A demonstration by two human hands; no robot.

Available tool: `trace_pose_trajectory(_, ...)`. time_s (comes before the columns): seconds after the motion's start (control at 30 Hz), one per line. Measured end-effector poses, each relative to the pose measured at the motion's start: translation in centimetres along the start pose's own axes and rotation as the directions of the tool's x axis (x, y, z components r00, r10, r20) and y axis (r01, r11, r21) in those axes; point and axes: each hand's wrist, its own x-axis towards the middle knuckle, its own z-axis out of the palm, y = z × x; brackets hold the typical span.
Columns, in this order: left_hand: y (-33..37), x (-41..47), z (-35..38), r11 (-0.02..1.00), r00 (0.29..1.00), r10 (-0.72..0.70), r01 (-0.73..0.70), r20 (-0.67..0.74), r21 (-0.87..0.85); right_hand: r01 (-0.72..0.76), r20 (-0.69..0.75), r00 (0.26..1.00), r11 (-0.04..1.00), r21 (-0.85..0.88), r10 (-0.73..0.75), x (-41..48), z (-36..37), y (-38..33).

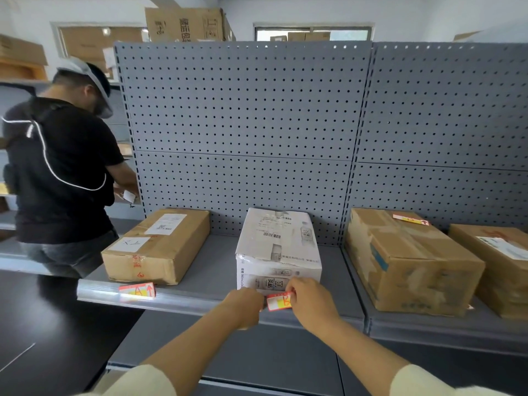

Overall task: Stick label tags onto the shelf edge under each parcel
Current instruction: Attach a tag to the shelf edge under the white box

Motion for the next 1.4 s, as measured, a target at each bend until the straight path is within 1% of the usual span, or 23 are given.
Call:
trace_pose_trajectory(0.1,0.2,0.1,-0.2,1.000,1.000,-0.005,0.005,-0.002,0.020,0.018,0.009,1.000,1.000,-0.009,-0.018,0.2,0.3,-0.2)
trace_pose_trajectory(0.3,0.0,-0.3,-0.5,0.991,1.000,0.000,-0.004,0.028,0.134,0.095,0.121,0.988,0.994,0.048,-0.100,0.4,1.8,0.0)
trace_pose_trajectory(0.47,-1.1,-0.8,-1.1,0.996,0.998,-0.063,0.065,-0.030,0.061,0.123,0.172,0.976,0.990,0.076,-0.134,0.5,1.7,0.5)
trace_pose_trajectory(0.53,-1.4,-1.0,-1.6,0.997,0.996,-0.079,0.080,-0.032,0.025,0.129,0.135,0.982,0.991,0.039,-0.133,0.4,1.7,0.3)
trace_pose_trajectory(0.6,-1.4,-1.0,-2.0,0.997,0.996,-0.080,0.080,-0.041,0.002,0.120,0.043,0.992,0.993,0.015,-0.121,0.4,1.5,0.2)
trace_pose_trajectory(0.63,-1.4,-1.0,-2.2,0.997,0.996,-0.081,0.080,-0.042,-0.009,0.121,0.020,0.992,0.993,0.010,-0.121,0.4,1.3,0.1)
trace_pose_trajectory(0.9,0.7,-0.4,-3.8,0.997,0.996,-0.027,0.021,-0.084,-0.077,0.143,-0.004,0.990,0.987,-0.066,-0.144,-0.1,-0.8,0.7)
trace_pose_trajectory(1.0,1.6,0.1,-4.5,0.994,0.995,-0.006,-0.005,-0.098,-0.105,0.129,-0.019,0.991,0.986,-0.110,-0.131,-0.5,-1.4,1.1)
trace_pose_trajectory(1.13,3.1,0.7,-6.4,0.996,0.992,0.034,-0.043,-0.121,-0.079,0.126,-0.033,0.991,0.981,-0.151,-0.132,-0.3,-2.8,1.6)
trace_pose_trajectory(1.3,5.1,1.4,-9.5,0.995,0.970,0.083,-0.093,-0.228,-0.033,0.100,-0.072,0.991,0.983,-0.151,-0.112,0.1,-5.2,2.6)
trace_pose_trajectory(1.4,5.9,2.5,-11.1,0.992,0.954,0.092,-0.112,-0.284,-0.053,0.043,-0.163,0.985,0.992,-0.120,-0.062,0.3,-7.0,3.4)
